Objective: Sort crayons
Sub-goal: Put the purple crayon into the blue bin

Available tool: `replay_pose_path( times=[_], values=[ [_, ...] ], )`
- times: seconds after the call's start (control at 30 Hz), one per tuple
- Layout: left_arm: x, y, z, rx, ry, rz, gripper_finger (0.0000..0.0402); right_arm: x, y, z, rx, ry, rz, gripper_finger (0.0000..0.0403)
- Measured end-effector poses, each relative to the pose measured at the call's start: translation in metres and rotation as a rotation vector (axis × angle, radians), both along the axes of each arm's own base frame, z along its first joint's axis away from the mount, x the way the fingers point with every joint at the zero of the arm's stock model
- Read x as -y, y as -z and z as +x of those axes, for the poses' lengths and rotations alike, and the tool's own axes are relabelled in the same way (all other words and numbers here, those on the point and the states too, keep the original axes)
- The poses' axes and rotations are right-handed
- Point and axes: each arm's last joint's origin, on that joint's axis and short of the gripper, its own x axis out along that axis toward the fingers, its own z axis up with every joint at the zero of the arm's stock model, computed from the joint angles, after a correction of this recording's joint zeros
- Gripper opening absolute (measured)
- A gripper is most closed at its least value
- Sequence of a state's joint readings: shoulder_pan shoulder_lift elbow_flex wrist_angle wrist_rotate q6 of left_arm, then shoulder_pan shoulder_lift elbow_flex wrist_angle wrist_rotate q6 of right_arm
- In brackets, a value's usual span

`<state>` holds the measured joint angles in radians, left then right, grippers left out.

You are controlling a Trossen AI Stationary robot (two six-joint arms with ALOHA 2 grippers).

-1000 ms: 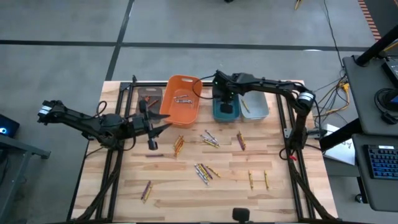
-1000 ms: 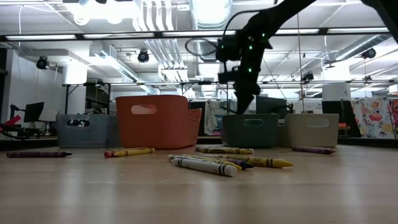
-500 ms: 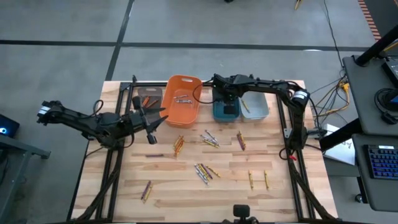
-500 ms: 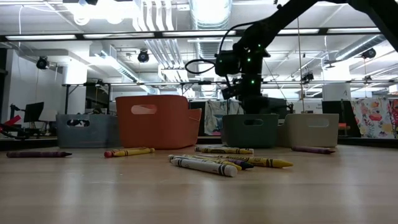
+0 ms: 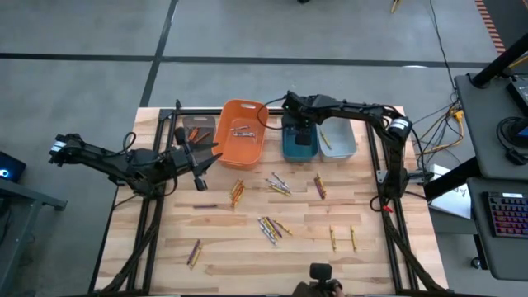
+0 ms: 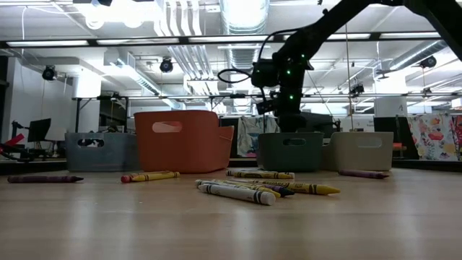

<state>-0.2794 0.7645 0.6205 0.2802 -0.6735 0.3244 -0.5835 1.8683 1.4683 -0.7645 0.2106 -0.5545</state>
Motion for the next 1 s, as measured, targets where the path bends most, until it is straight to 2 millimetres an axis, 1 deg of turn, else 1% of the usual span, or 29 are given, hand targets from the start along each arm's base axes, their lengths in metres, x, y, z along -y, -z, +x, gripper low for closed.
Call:
replay_pose_path(
  times=[0.13,0.4,0.5,0.8,0.9,1.0],
  values=[
    [0.000,0.000,0.000,0.001,0.000,0.000,0.0123,0.004,0.004,0.002,0.016,0.005,-0.009,0.0015],
    [0.000,0.000,0.000,0.001,0.001,-0.002,0.0123,0.007,0.034,0.005,-0.068,-0.003,0.043,0.0015],
    [0.000,0.000,0.000,0.000,0.000,-0.002,0.0123,0.007,0.040,0.006,-0.082,-0.007,0.048,0.0015],
    [0.000,0.000,0.000,-0.004,0.000,-0.002,0.0123,0.008,0.040,0.007,-0.081,-0.021,0.040,0.0017],
    [0.000,0.001,0.000,-0.006,0.001,-0.001,0.0123,0.008,0.040,0.007,-0.081,-0.022,0.042,0.0032],
    [0.000,0.001,0.000,-0.011,0.000,0.000,0.0123,0.008,0.040,0.007,-0.076,-0.012,0.045,0.0054]
  ],
)
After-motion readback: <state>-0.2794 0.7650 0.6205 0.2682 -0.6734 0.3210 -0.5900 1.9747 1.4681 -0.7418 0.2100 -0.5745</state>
